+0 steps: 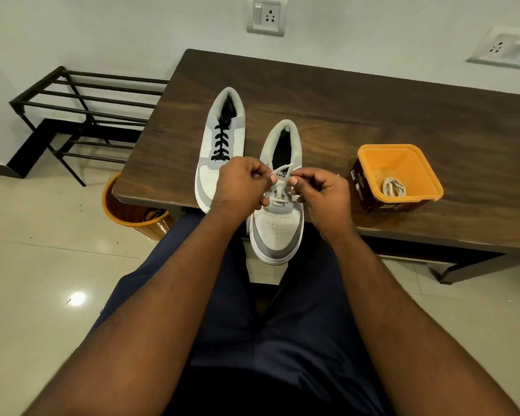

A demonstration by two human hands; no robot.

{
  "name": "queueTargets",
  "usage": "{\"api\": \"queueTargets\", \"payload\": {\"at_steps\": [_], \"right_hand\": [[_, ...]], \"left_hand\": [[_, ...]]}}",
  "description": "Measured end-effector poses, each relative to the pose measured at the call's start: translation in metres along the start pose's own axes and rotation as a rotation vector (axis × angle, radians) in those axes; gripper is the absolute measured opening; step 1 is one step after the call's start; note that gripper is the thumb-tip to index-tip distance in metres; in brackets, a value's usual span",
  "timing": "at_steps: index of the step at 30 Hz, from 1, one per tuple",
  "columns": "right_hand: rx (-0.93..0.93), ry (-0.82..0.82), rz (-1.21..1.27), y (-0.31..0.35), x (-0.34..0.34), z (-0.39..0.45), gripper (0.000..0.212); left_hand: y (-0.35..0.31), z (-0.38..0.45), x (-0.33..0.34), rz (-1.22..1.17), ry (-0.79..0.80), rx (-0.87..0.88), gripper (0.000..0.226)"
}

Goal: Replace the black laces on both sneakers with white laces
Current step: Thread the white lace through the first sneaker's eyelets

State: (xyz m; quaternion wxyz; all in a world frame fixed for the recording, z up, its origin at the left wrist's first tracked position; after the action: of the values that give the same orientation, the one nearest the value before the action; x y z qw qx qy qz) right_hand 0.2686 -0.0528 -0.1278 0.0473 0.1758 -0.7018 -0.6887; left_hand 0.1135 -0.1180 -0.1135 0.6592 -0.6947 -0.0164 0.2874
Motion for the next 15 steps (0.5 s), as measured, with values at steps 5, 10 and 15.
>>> {"api": "queueTargets", "payload": {"at_steps": [5,10,15], "right_hand": [[0.113,-0.142,-0.05,-0.026,-0.003,0.009,0.008],[0.136,-0.201,-0.331,-0.042,0.009,0.013,0.035],[0.061,-0.267,-0.441,-0.036,0.013,0.01,0.03]], "left_hand": [[0.019,0.003,0.006,-0.179,-0.084,-0.048,0.013],[0.025,0.009,0.01,-0.201,-0.142,-0.023,0.009],[0.029,0.011,0.015,-0.024,-0.173,0.007,0.015]]}}
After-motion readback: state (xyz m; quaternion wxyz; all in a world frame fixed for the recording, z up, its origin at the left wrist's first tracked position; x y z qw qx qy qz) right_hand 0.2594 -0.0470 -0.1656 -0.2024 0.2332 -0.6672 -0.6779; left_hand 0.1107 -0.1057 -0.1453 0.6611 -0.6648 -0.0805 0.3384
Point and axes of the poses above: each hand's wrist, its own z-axis towards the middle knuckle, its own x-axis out of the palm, y = z × x, the point moved 6 cm from there along z, towards the middle knuckle, and after that the axes turned 10 degrees about x, right-handed, at the moved point
